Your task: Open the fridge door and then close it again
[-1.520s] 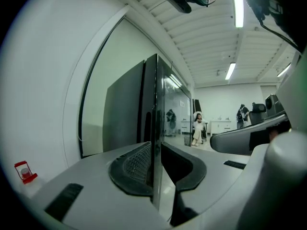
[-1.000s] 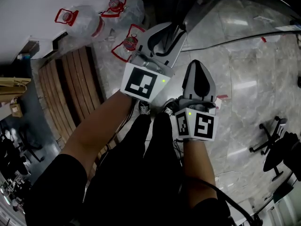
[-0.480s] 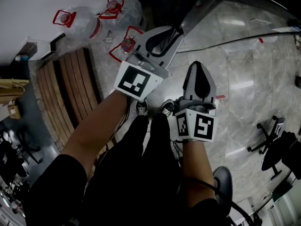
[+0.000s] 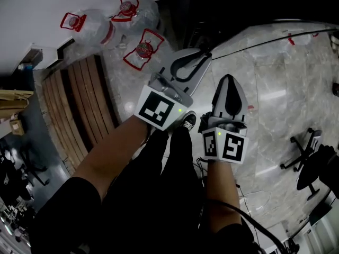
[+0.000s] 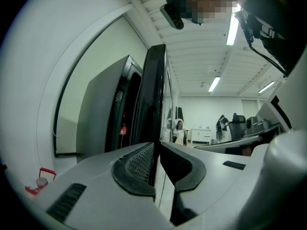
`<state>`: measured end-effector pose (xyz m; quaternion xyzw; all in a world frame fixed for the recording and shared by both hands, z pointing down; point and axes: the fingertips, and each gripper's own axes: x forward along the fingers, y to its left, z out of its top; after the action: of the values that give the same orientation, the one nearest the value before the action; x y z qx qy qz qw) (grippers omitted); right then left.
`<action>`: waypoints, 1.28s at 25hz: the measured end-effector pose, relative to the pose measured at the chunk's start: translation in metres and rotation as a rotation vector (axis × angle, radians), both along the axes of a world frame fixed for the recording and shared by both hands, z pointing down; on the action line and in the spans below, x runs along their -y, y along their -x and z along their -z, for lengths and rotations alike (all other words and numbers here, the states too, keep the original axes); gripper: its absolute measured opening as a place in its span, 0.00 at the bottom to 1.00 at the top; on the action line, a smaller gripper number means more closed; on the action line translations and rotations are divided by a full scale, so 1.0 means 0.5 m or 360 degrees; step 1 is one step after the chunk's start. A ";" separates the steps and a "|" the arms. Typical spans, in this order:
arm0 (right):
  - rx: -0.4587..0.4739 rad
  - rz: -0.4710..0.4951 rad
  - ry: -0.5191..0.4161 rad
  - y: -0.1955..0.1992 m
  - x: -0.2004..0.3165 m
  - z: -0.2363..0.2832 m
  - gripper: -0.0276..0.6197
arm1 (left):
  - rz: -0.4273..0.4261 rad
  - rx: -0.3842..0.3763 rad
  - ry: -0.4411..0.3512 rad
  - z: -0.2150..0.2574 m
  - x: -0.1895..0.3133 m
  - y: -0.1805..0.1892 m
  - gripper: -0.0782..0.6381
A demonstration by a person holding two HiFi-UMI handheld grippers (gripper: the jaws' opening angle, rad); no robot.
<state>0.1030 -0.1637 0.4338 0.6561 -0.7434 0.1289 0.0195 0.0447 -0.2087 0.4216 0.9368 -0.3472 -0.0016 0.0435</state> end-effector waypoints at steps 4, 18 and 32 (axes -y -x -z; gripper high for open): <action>-0.0008 -0.0031 0.0001 -0.021 -0.047 -0.001 0.07 | -0.0050 0.0067 -0.0013 -0.004 -0.081 -0.042 0.17; -0.0035 -0.0152 -0.0030 -0.102 -0.151 0.030 0.07 | 0.0003 0.0027 0.0048 0.002 -0.159 -0.097 0.16; -0.0022 -0.0159 -0.0031 -0.104 -0.148 0.032 0.07 | 0.0004 0.0008 0.0046 0.002 -0.158 -0.098 0.16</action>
<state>0.1551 -0.0895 0.4177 0.6934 -0.7107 0.1180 0.0117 0.0937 -0.1296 0.4208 0.9356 -0.3485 0.0057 0.0561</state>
